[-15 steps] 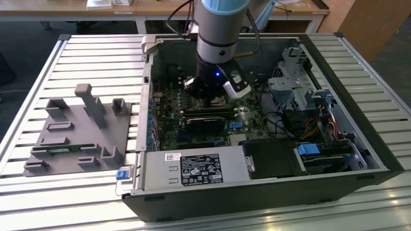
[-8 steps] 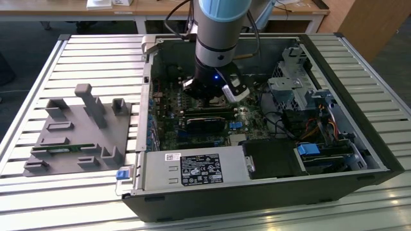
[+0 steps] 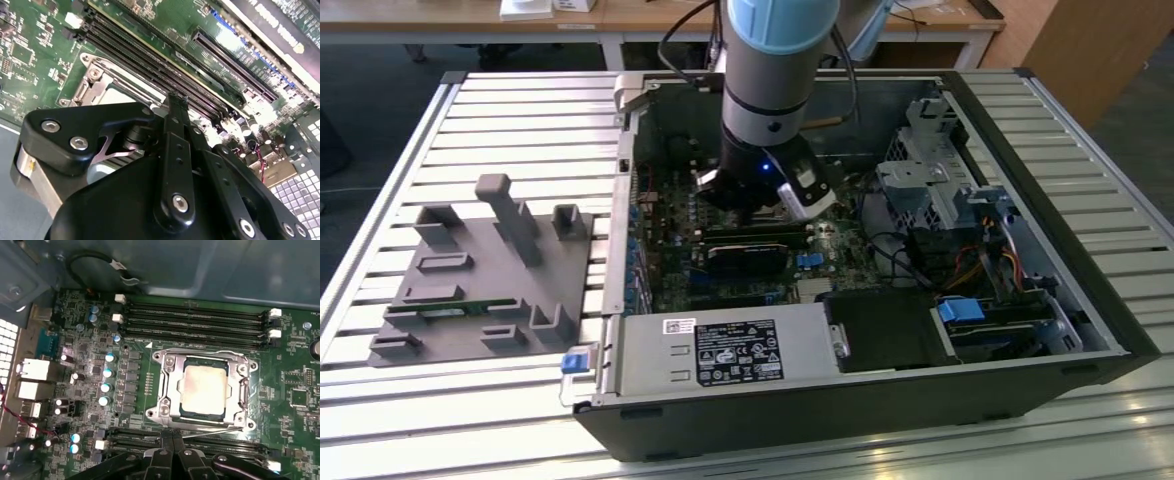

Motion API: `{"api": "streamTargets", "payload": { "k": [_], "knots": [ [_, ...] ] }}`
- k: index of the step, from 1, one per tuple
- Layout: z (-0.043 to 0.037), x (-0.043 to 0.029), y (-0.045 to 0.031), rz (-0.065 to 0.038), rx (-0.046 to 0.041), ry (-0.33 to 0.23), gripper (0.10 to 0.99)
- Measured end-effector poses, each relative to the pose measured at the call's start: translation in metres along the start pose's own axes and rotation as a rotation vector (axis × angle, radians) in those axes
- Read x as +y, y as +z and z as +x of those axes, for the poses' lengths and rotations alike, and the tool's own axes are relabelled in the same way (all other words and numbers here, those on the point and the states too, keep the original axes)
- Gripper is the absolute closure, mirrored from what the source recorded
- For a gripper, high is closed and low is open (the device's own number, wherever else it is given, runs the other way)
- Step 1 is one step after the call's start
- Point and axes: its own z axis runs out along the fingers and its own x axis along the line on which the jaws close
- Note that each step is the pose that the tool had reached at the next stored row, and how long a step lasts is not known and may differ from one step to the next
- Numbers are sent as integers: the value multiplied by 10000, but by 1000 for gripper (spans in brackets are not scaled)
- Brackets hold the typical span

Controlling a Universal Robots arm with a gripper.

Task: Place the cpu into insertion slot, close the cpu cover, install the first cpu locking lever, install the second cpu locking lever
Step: 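Install the second cpu locking lever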

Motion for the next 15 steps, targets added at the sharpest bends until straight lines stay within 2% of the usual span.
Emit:
{"api": "streamTargets", "payload": {
  "k": [5,11,13,15],
  "knots": [
    [31,-8,38,-209,-18,-8,980],
    [34,-24,112,-321,-26,-10,980],
    [41,-36,112,-522,-43,-18,980],
    [46,-59,108,-668,-55,-23,980]
  ]
}}
